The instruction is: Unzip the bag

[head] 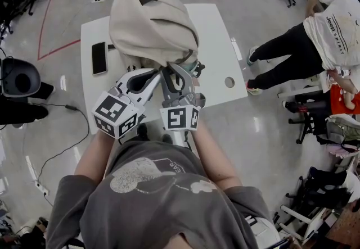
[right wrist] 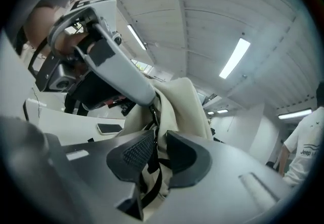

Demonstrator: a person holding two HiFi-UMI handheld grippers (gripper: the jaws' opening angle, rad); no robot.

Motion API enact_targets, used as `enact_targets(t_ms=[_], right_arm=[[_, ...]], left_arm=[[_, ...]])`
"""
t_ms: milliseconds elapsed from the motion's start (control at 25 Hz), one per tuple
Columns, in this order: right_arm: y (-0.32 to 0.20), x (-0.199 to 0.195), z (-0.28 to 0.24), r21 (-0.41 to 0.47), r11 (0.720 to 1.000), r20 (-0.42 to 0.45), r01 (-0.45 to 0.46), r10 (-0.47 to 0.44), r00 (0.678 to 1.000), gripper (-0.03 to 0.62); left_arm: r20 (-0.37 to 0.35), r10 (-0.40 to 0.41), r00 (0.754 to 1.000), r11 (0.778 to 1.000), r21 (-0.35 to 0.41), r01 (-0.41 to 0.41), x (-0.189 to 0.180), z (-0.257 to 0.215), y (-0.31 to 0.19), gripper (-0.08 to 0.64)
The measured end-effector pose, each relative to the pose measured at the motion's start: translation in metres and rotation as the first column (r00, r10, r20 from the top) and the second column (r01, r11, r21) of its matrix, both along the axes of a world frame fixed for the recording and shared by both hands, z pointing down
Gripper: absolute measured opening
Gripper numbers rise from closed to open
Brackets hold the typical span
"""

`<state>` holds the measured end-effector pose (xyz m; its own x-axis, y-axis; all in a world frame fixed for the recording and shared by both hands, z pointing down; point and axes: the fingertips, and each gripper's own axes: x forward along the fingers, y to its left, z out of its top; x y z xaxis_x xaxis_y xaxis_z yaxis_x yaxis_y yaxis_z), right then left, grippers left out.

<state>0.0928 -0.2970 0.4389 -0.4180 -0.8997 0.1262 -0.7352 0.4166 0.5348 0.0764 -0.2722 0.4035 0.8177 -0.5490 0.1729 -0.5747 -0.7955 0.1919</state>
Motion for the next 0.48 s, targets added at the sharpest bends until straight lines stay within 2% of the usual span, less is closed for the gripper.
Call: enact_targets(t_ms=[280, 360, 480], right_arm=[[-0.006, -0.002, 0.004, -0.042, 0.999, 0.053, 0.021, -0.019, 0.998, 0.060], [-0.006, -0.002, 0.005, -0.057, 0.998, 0.080, 0.038, -0.033, 0.996, 0.054], [-0.004, -0.002, 0.005, -0.066, 0.997, 0.073, 0.044, -0.039, 0.997, 0.051]], left_arm=[[-0.033, 0.023, 0.999, 0.999, -0.030, -0.024, -0.001, 0.000, 0.003, 0.037], [-0.077, 0.014, 0.997, 0.998, -0.058, -0.018, -0.006, -0.003, -0.001, 0.035], [-0.163, 0.000, 0.987, 0.992, -0.126, -0.021, -0.017, -0.009, -0.010, 0.034]])
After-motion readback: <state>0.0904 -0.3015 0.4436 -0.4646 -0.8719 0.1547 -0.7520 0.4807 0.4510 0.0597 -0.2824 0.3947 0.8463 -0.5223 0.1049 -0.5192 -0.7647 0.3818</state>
